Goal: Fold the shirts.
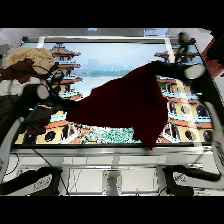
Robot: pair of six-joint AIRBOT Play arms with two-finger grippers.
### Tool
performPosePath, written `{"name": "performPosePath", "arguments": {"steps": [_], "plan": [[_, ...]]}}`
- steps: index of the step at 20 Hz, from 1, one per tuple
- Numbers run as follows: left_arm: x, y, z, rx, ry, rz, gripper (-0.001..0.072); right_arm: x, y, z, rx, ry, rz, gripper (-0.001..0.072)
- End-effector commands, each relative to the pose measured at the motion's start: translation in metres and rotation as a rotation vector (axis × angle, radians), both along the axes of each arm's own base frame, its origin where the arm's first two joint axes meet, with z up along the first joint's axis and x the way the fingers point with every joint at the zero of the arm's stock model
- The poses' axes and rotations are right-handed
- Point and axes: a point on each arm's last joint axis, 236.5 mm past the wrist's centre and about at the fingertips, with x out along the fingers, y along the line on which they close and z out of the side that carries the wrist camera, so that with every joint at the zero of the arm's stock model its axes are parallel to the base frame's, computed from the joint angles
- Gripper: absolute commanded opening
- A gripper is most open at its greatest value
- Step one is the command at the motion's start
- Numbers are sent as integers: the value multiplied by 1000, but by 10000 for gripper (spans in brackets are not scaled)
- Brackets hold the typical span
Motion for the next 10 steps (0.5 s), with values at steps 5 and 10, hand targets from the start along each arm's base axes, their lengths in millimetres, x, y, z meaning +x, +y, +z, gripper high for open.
{"name": "performPosePath", "arguments": {"steps": [5, 10], "plan": [[149, 5, 97, -131, -607, 176, 709, 77, -2, -14, 81, -216, -256, 602], [138, 129, 209, 173, -699, 251, 706, 17, -89, 27, -171, -101, -152, 405]]}}
